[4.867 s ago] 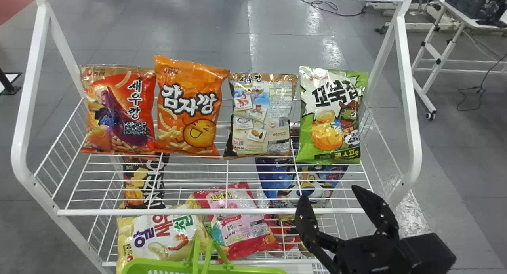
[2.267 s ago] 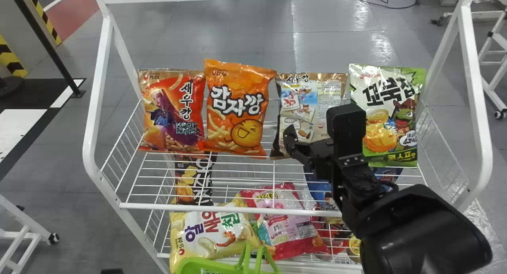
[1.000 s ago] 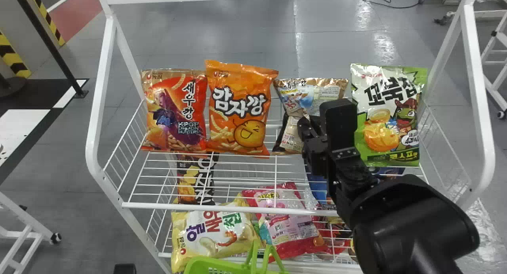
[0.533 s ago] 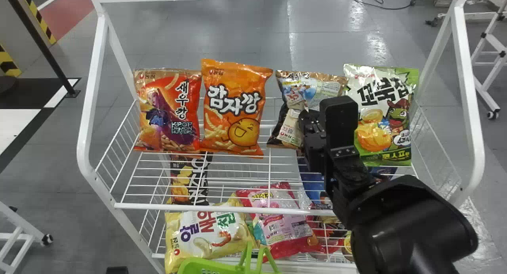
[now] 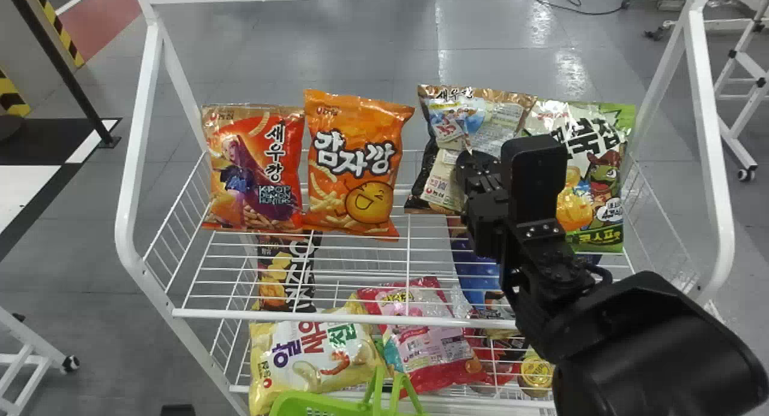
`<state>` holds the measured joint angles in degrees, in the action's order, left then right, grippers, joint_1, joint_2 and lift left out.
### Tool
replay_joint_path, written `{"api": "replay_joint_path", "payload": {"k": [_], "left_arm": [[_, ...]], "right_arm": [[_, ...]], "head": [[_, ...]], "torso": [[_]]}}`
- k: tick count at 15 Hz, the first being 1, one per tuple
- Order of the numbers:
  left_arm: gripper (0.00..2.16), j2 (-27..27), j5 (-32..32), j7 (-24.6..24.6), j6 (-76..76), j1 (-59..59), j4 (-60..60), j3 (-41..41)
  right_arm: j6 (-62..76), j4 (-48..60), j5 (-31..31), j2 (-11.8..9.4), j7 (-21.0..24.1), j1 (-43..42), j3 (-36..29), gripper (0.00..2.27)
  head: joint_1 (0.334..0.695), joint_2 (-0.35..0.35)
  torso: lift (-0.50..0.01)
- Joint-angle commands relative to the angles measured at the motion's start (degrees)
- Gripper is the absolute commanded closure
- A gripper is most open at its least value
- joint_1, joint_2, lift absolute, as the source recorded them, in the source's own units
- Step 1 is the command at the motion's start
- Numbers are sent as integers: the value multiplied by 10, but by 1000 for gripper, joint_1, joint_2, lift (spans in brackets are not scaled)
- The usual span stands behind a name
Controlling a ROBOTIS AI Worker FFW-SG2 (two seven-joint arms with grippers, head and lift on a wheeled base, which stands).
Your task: Hold basket handle with left hand then pick spicy shrimp crackers with right hand and place into basket
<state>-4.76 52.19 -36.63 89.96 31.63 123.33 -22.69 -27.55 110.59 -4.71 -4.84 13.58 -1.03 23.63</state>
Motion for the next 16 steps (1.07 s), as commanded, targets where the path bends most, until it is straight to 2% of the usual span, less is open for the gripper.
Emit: {"api": "replay_joint_path", "payload": {"k": [1,8,11,16], "left_arm": [[1895,1,-3,2,1,0,4,2],[1895,2,-9,6,1,-1,9,13],[1895,1,-10,8,1,-2,12,15],[1895,1,-11,8,1,1,17,13]], "right_arm": [[-25,49,1,-17,12,25,-1,1679],[-116,259,-42,-84,11,140,-26,1679],[-246,327,-67,-102,8,168,-44,1679],[-383,412,-91,-112,-10,237,-68,1679]], "head": [[695,80],[695,35],[695,18],[695,-14]], "torso": [[-37],[-37],[-37],[-37]]}}
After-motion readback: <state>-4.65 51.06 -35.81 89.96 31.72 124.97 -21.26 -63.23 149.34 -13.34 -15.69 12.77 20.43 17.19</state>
